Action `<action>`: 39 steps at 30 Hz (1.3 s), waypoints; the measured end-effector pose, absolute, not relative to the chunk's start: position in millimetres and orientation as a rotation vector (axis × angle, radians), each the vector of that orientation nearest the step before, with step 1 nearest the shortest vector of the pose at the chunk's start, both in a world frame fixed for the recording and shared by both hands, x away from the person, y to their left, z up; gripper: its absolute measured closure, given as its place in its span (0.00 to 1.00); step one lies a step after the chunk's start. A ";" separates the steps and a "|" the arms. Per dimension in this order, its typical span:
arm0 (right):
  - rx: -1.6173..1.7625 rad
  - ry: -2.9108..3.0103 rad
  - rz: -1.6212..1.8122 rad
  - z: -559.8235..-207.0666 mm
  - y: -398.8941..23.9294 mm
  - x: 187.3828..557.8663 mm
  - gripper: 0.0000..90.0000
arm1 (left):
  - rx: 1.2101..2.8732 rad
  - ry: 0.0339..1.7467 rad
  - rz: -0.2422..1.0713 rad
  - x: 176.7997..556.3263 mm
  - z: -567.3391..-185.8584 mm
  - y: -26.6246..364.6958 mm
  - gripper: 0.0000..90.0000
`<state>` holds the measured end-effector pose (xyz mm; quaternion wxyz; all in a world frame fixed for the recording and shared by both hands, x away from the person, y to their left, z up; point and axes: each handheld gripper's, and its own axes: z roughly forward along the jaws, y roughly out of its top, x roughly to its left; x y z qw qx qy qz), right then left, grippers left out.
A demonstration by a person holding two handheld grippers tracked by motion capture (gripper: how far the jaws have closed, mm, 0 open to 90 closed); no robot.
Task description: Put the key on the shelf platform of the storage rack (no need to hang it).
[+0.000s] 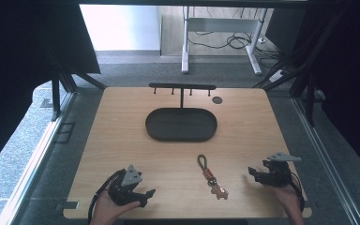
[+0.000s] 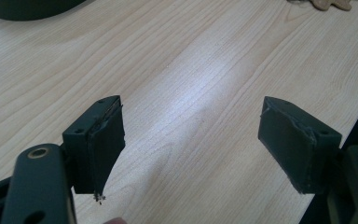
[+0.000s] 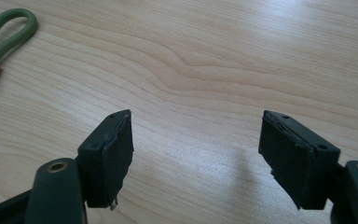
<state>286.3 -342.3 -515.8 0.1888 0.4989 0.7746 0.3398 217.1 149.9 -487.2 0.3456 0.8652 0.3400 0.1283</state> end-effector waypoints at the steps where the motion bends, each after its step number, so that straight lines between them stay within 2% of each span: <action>1: 1.400 2.179 0.956 -514.7 -342.1 285.3 0.31 | 2.248 0.885 0.332 217.1 -487.8 149.8 0.26; 21: 1.362 2.207 0.963 -489.6 -334.4 271.7 0.37 | 2.231 0.912 0.332 218.1 -486.4 156.6 0.26; 39: 1.235 2.357 0.881 -453.1 -292.1 271.5 0.38 | 2.236 0.901 0.334 215.2 -482.5 153.7 0.26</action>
